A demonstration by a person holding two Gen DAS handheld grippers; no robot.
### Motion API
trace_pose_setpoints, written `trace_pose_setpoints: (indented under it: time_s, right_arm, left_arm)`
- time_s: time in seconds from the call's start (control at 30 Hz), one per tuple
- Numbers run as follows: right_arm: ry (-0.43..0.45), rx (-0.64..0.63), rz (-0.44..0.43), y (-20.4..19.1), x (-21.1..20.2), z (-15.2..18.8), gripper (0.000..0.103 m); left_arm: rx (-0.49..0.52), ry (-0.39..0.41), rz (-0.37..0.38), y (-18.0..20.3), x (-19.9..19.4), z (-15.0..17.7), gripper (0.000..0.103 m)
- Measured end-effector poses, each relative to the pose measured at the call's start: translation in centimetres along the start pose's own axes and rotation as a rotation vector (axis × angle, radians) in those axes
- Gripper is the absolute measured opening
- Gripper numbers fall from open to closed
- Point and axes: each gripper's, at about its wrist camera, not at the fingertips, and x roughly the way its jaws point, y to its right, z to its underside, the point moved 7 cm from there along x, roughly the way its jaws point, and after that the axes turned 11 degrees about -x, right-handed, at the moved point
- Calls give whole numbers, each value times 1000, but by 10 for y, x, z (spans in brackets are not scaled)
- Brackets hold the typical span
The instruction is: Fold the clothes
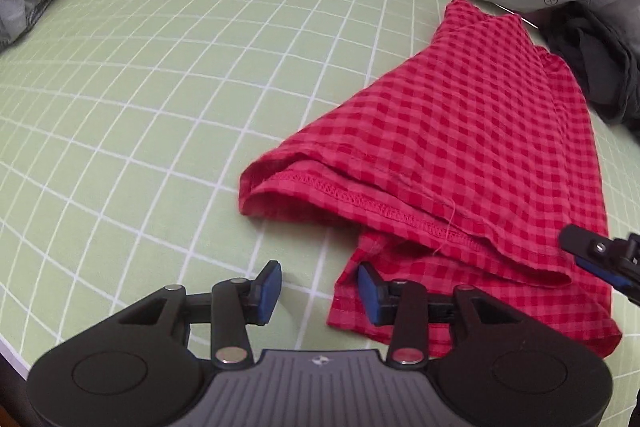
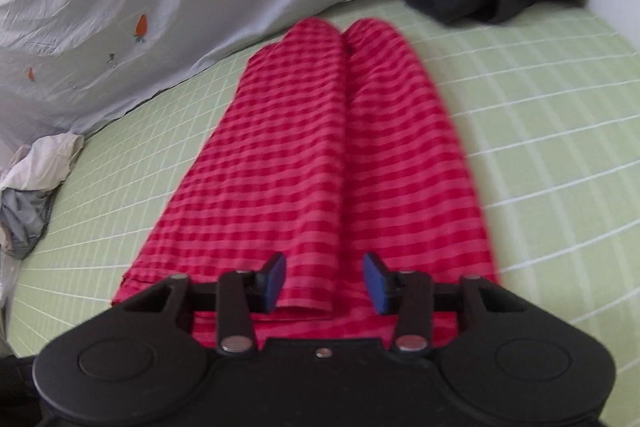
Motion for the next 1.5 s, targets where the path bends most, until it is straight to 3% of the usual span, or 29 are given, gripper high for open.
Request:
trace_pose_setpoints:
  time_s: [0.1, 0.13, 0.27, 0.5, 0.8, 0.97, 1.03, 1.1, 1.13, 1.2, 1.3, 1.5]
  right_arm:
    - [-19, 0, -46, -17, 18, -2, 5]
    - [-18, -10, -52, -19, 18, -3, 3]
    - [14, 43, -89, -15, 0, -8, 2]
    - [75, 126, -28, 12, -63, -1, 1]
    - [-28, 181, 127, 62, -64, 54, 2]
    - [-81, 116, 205, 64, -60, 67, 2]
    - [-84, 112, 213, 62, -61, 68, 10]
    - [-74, 136, 201, 59, -64, 66, 16]
    - [-57, 160, 203, 58, -67, 65, 34]
    - [-23, 201, 208, 56, -71, 61, 57]
    - [-42, 131, 244, 51, -61, 59, 59]
    - [-71, 71, 257, 43, -45, 65, 61]
  left_arm:
    - [30, 4, -17, 0, 0, 1, 45]
    - [37, 3, -21, 0, -1, 2, 45]
    - [64, 2, -35, -1, -2, 5, 46]
    - [76, -12, -32, -6, -5, 8, 52]
    - [93, -40, -23, -14, -9, 11, 59]
    - [34, -112, 32, -27, -20, 12, 59]
    - [-7, -130, 81, -34, -28, 10, 60]
    - [-37, -69, 129, -37, -42, 1, 66]
    - [-51, -40, 152, -38, -49, -3, 69]
    - [-28, -32, 180, -27, -47, -6, 73]
    - [8, -19, 222, -9, -43, -9, 73]
    - [101, -44, 215, 21, -22, 6, 73]
